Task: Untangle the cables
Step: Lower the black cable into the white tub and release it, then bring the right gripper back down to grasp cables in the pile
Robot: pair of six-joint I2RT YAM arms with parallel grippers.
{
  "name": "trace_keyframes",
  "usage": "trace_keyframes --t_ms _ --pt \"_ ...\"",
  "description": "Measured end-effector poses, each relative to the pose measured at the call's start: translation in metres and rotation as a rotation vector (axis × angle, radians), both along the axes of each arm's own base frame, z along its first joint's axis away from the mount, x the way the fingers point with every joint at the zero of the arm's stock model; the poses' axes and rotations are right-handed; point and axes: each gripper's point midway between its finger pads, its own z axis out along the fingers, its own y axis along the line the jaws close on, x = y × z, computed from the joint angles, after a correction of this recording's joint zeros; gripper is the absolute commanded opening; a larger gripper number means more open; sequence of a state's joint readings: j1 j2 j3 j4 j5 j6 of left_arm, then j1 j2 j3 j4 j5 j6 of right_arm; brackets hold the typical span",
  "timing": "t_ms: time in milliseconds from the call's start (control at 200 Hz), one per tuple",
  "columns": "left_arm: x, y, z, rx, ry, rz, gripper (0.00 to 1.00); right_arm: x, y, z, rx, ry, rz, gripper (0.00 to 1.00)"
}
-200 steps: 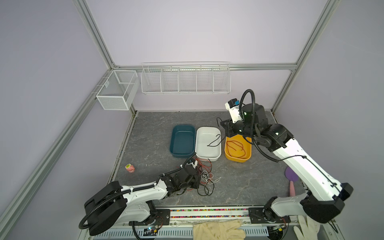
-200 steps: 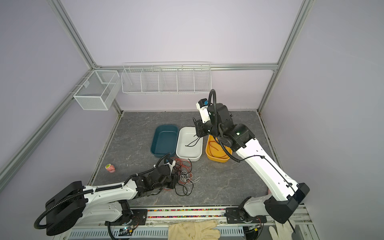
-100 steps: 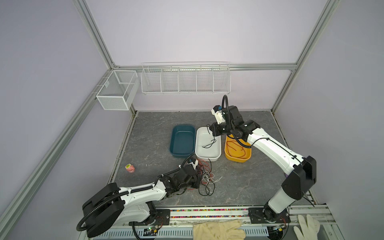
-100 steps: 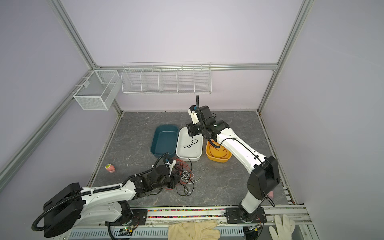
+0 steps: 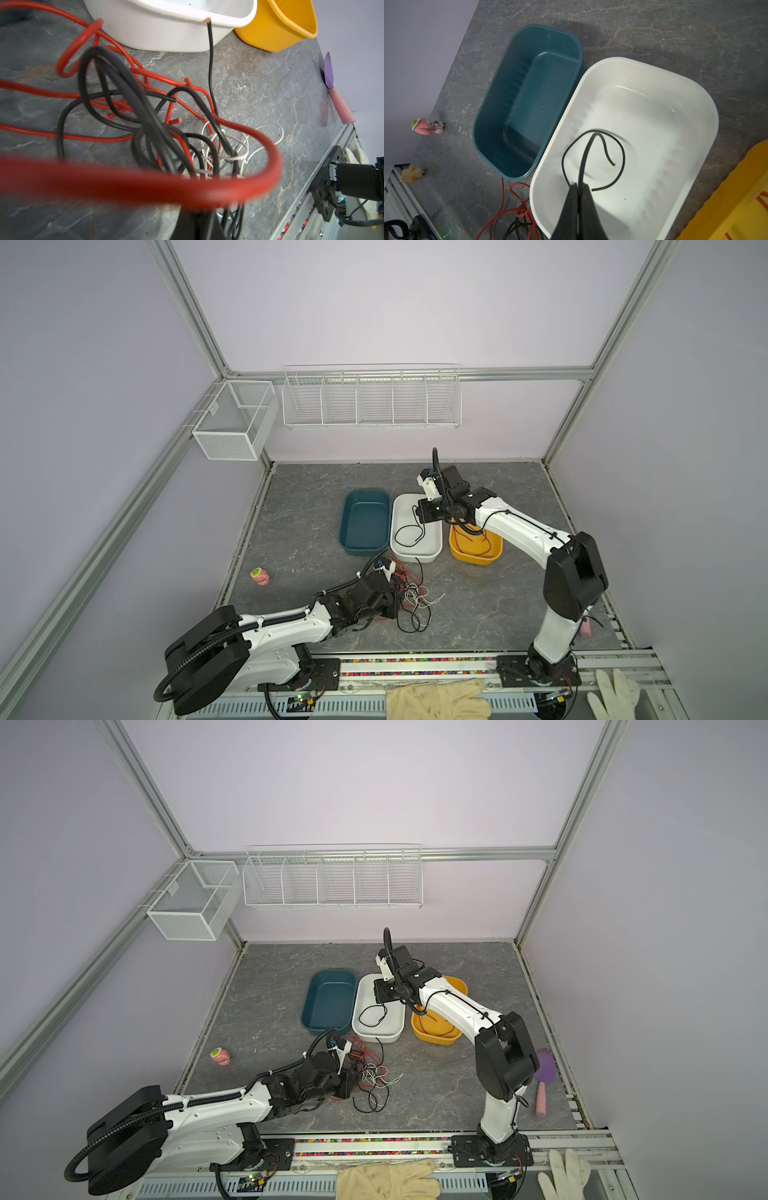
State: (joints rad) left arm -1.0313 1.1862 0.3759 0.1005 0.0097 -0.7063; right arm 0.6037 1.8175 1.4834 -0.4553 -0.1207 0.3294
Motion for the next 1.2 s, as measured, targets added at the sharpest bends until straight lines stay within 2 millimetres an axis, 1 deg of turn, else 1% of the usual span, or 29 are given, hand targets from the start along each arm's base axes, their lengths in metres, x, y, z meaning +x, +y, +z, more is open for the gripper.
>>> trace_keyframes --t_ms 55,85,115,220,285,350,405,525,640,735,805,855,925,984,1034,1039,1089,1199 --pt "-0.001 0.000 0.000 -0.001 0.002 -0.003 0.00 -0.001 -0.001 -0.005 -0.004 0.010 -0.004 0.14" --pt "-0.001 -0.001 0.000 -0.002 0.004 -0.005 0.00 -0.002 -0.001 -0.008 -0.006 0.017 -0.006 0.19" --pt "-0.001 -0.001 0.000 -0.003 0.004 -0.006 0.00 -0.002 -0.002 -0.011 -0.007 0.026 -0.010 0.23" --pt "-0.002 -0.001 0.000 -0.005 0.008 -0.011 0.00 -0.002 -0.002 -0.021 -0.019 0.046 -0.015 0.30" --pt "-0.002 -0.001 0.000 -0.005 0.009 -0.013 0.00 -0.002 -0.003 -0.028 -0.032 0.059 -0.018 0.33" --pt "-0.003 -0.002 0.000 -0.006 0.010 -0.014 0.00 -0.002 -0.004 -0.030 -0.039 0.065 -0.026 0.36" --pt "-0.003 -0.002 0.000 -0.007 0.012 -0.017 0.00 -0.002 -0.005 -0.031 -0.046 0.066 -0.026 0.41" --pt "-0.004 -0.002 -0.001 -0.006 0.016 -0.021 0.00 -0.004 -0.008 -0.033 -0.060 0.073 -0.033 0.47" --pt "-0.005 -0.003 -0.001 -0.005 0.021 -0.026 0.00 -0.007 -0.013 -0.026 -0.068 0.068 -0.039 0.53" --pt "-0.005 -0.003 0.001 0.000 0.021 -0.028 0.00 -0.013 -0.019 -0.007 -0.054 0.039 -0.042 0.57" --pt "-0.004 -0.004 0.004 -0.003 0.016 -0.031 0.00 -0.020 -0.023 0.010 -0.035 0.008 -0.041 0.60" --pt "-0.003 -0.005 0.009 -0.008 0.009 -0.033 0.00 -0.029 -0.029 0.024 -0.016 -0.015 -0.041 0.62" --pt "-0.002 -0.008 0.015 -0.013 0.002 -0.036 0.01 -0.041 -0.035 0.037 0.003 -0.035 -0.037 0.65" --pt "0.000 -0.011 0.020 -0.015 -0.004 -0.040 0.03 -0.054 -0.038 0.043 0.017 -0.047 -0.022 0.67" --pt "0.001 -0.013 0.024 -0.018 -0.009 -0.043 0.04 -0.063 -0.038 0.044 0.025 -0.047 -0.010 0.68" --pt "0.001 -0.013 0.025 -0.019 -0.009 -0.044 0.04 -0.066 -0.038 0.044 0.027 -0.048 -0.002 0.69" --pt "0.001 -0.015 0.028 -0.023 -0.012 -0.049 0.04 -0.080 -0.038 0.043 0.035 -0.044 0.023 0.71" --pt "0.000 -0.017 0.032 -0.029 -0.009 -0.061 0.04 -0.112 -0.032 0.035 0.053 -0.023 0.092 0.72"
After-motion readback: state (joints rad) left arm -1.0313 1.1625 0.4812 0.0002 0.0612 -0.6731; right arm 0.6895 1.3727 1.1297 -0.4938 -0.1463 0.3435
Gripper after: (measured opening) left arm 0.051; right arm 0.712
